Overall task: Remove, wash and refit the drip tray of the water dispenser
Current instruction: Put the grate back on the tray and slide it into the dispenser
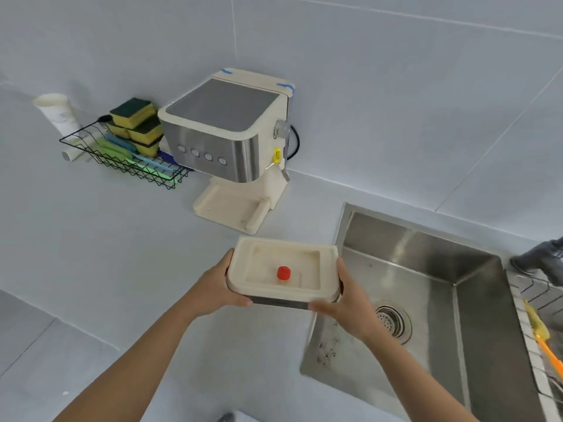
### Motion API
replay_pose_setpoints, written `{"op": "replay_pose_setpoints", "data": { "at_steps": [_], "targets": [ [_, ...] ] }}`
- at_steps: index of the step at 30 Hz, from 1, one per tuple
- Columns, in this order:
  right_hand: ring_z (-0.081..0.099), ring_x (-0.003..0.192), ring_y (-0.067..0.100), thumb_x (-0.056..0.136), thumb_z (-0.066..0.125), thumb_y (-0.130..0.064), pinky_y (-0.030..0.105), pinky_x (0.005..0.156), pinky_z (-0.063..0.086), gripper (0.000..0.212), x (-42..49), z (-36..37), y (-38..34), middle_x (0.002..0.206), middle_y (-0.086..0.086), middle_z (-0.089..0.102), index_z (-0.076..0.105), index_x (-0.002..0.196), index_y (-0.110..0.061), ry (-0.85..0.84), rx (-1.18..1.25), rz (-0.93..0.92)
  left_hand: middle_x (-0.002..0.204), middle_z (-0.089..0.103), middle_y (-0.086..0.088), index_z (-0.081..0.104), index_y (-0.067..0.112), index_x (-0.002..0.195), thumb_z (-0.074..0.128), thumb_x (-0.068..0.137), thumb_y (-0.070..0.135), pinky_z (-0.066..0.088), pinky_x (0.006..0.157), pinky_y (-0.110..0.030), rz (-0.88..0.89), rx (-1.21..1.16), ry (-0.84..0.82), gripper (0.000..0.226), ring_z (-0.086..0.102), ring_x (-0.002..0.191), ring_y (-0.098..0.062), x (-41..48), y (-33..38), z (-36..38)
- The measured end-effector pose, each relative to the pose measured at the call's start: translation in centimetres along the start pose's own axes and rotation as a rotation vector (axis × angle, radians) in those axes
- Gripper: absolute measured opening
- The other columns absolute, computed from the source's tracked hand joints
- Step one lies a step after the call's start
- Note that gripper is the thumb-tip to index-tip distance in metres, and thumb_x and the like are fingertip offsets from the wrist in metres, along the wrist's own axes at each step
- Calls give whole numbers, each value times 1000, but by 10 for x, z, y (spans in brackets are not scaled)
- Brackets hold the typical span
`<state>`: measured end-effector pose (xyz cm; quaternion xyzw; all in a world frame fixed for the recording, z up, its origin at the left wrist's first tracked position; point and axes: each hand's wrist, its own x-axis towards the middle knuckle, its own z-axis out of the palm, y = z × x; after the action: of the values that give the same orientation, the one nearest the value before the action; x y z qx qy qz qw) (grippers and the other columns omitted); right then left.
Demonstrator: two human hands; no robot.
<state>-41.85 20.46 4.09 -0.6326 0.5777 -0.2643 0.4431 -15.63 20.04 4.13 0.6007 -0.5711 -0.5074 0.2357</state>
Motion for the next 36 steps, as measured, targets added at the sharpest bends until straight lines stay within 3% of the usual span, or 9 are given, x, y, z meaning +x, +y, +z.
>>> {"op": "replay_pose_setpoints", "data": {
  "at_steps": [4,8,11,20,26,28,31,34,36],
  "targets": [
    [58,90,9,60,80,-25,9,64,46,80,-5,57,-21,100,-15,60,33,124,-35,54,-10,91,109,58,14,30,48,118,82,57,14,46,69,-12,23,77,-63,87,54,99,-2,-4,-28,-47],
    [52,94,-5,60,80,-21,1,61,43,84,-13,106,-39,106,-18,55,28,122,-45,60,5,132,103,60,12,31,39,125,82,54,17,54,75,-25,10,158,-106,91,58,94,-6,-15,-55,-79],
    [53,95,-6,59,81,-19,1,62,44,91,-20,132,-43,110,-17,54,26,128,-40,79,-5,155,104,61,11,29,34,129,83,53,17,53,76,-27,7,214,-147,95,59,93,-7,-20,-71,-90],
    [50,93,1,60,79,-15,1,63,44,99,-35,154,-30,116,-8,45,17,136,-23,64,-91,201,124,54,5,14,24,141,83,56,16,48,90,-34,-25,330,-225,110,55,108,-16,-25,-93,-83],
    [42,102,7,69,77,-18,-6,67,35,112,-44,156,-20,122,-15,26,-6,143,-16,42,-139,250,121,53,12,16,31,138,85,53,20,46,87,-25,-21,333,-297,110,54,107,-10,-22,-98,-77],
    [41,103,6,69,77,-20,-10,67,33,111,-45,156,-19,121,-14,26,-5,142,-15,36,-138,239,119,52,15,17,34,137,85,55,23,45,83,-21,-31,311,-306,108,53,107,-9,-21,-99,-78],
    [43,107,8,70,76,-28,0,70,37,101,-42,151,-19,123,-13,30,5,141,-18,26,-155,238,125,49,14,22,31,136,81,62,33,40,80,-19,-50,325,-303,95,50,110,-9,-15,-95,-82],
    [46,116,17,75,71,-31,10,83,32,75,-29,136,-19,128,-2,43,26,134,-19,99,-157,282,146,37,-2,20,16,143,74,72,36,34,99,-30,-67,421,-205,91,39,129,-20,4,-86,-86],
    [39,126,21,79,68,-30,16,91,24,70,-14,122,-19,138,5,41,30,136,-13,162,-177,306,152,27,-6,16,13,145,69,77,35,25,108,-33,-38,463,-145,89,29,137,-22,20,-73,-85]
  ]
}}
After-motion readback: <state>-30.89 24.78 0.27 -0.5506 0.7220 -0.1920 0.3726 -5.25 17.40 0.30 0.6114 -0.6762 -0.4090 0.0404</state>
